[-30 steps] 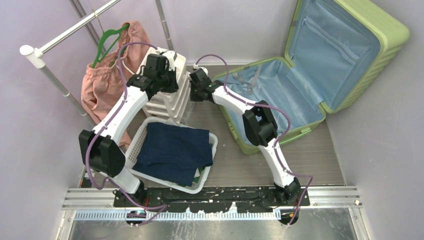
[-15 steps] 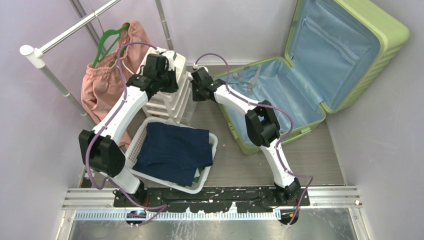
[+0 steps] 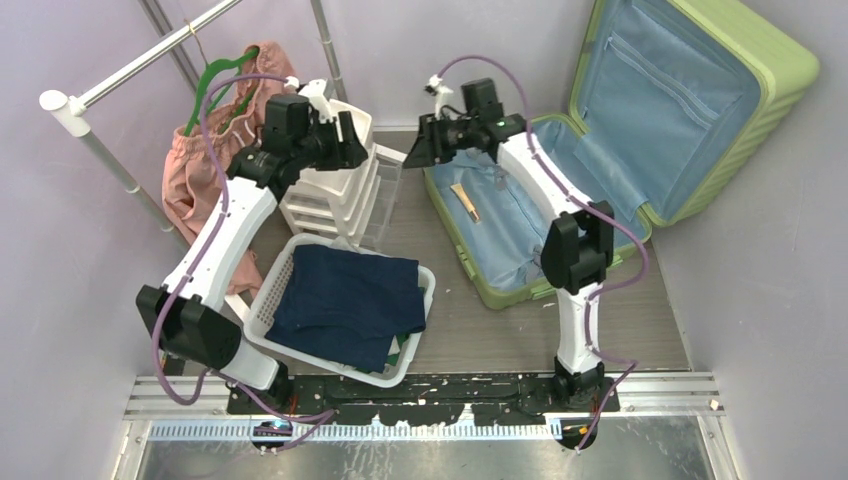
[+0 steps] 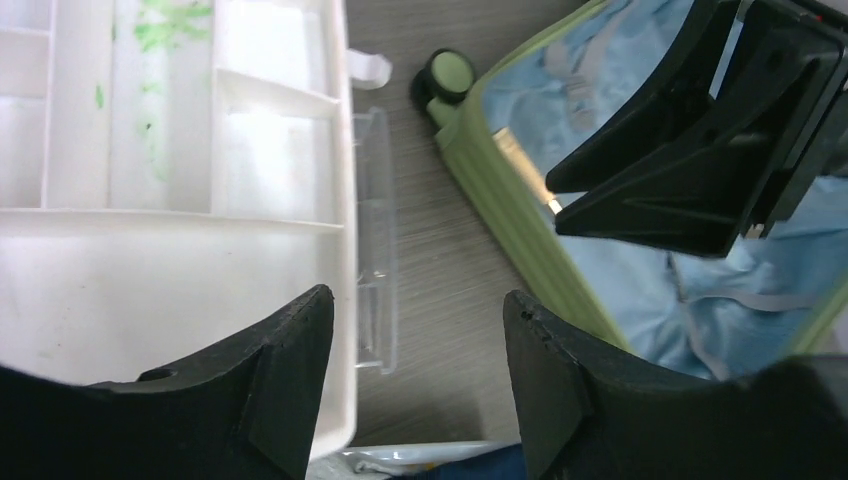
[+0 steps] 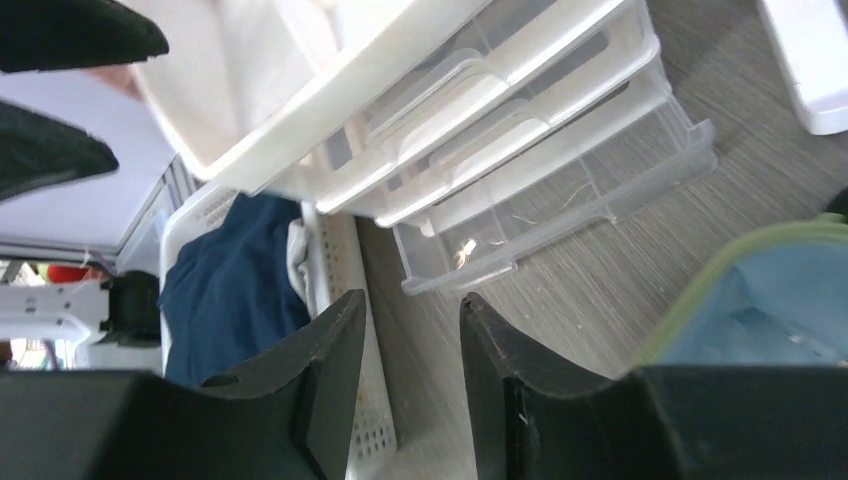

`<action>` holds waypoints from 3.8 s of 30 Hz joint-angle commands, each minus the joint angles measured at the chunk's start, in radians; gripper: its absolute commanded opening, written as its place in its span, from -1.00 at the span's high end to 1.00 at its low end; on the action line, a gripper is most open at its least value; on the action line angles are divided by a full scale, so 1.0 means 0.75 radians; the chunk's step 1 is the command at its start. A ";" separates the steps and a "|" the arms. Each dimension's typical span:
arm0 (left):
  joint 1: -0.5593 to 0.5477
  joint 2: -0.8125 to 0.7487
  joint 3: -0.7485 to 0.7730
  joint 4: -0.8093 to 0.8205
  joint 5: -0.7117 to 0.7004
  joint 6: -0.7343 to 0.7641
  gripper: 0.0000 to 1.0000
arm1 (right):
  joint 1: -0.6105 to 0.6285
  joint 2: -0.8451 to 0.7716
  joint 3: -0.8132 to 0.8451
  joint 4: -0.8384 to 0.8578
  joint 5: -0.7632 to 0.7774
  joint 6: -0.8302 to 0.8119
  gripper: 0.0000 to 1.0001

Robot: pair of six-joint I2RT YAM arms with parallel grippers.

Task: Open, take out, and arrange the luggage
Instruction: Open the drawer in the storage box, then pick up the personal item from the luggage, then place the personal item in the drawer.

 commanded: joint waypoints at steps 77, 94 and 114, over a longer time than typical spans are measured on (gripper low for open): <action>-0.363 -0.187 -0.592 1.337 0.039 -0.804 -0.23 | -0.508 -0.427 -0.579 -0.002 -0.670 -0.047 0.82; -0.473 0.140 -0.388 1.248 -0.143 -0.927 -0.09 | -0.446 -0.450 -0.608 0.045 -0.763 -0.015 0.82; -0.496 0.292 -0.221 1.052 -0.095 -0.927 0.37 | -0.389 -0.445 -0.556 -0.139 -0.699 -0.197 0.81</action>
